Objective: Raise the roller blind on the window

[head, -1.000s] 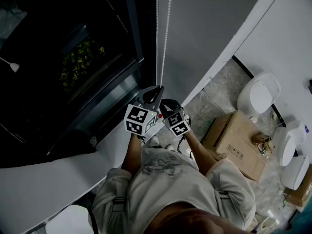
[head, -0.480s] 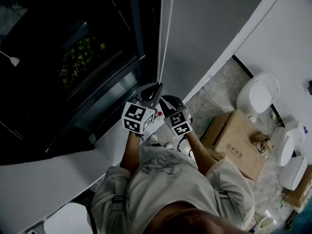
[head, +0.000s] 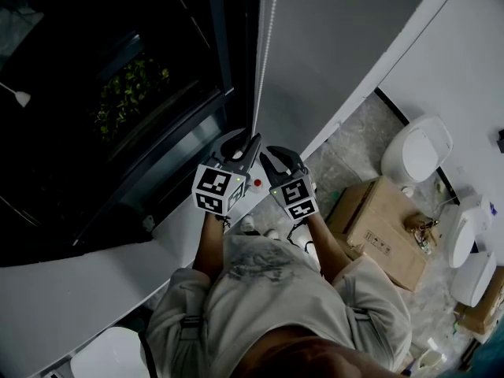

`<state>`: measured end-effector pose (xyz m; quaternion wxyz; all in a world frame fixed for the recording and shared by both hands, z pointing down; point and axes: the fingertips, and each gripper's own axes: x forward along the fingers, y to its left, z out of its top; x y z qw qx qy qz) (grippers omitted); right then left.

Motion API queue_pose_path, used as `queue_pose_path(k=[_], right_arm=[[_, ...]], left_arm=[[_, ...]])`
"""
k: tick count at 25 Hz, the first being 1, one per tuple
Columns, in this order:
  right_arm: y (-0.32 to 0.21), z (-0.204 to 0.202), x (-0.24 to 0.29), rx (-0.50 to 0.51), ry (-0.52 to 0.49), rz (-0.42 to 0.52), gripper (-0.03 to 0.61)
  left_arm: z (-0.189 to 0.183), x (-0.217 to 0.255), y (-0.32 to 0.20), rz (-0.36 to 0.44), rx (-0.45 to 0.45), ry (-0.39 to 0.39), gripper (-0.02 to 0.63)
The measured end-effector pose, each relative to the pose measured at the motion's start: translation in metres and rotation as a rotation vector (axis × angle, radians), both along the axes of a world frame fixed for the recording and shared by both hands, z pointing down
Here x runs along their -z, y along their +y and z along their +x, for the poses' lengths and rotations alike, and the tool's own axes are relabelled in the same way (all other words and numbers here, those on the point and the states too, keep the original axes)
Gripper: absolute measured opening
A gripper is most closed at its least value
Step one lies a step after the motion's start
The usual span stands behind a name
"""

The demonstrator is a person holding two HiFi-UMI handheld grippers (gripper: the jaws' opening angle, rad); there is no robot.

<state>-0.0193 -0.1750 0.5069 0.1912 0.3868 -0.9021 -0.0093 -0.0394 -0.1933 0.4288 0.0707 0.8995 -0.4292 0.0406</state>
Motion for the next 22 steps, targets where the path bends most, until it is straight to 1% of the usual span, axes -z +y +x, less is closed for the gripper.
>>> queue_pose_path(k=[3,5,7,10,11,17,22], right_arm=[[0.001,0.003,0.013,-0.004,-0.019,0.022,0.084],[0.001,0.004,0.022,-0.006,-0.036,0.035,0.081],[0.002,0.006,0.032,-0.007,-0.054,0.053,0.067],[0.005,0.008,0.048,-0.010,-0.086,0.086,0.016],[0.007,0.008,0.053,-0.008,-0.097,0.096,0.009],[0.015,0.009,0.083,0.016,-0.186,0.125,0.009],[0.021,0.011,0.091,0.029,-0.219,0.122,0.008]], left_arm=[[-0.008,0.005,0.000,0.027,0.036,-0.008,0.109],[-0.013,0.009,0.000,0.044,0.054,-0.008,0.101],[-0.016,0.012,0.002,0.057,0.067,-0.006,0.067],[-0.020,0.011,0.006,0.068,0.081,-0.006,0.020],[-0.021,0.011,0.008,0.070,0.082,-0.004,0.011],[-0.019,0.011,0.017,0.072,0.068,0.003,0.006],[-0.015,0.004,0.024,0.059,0.056,0.006,0.006]])
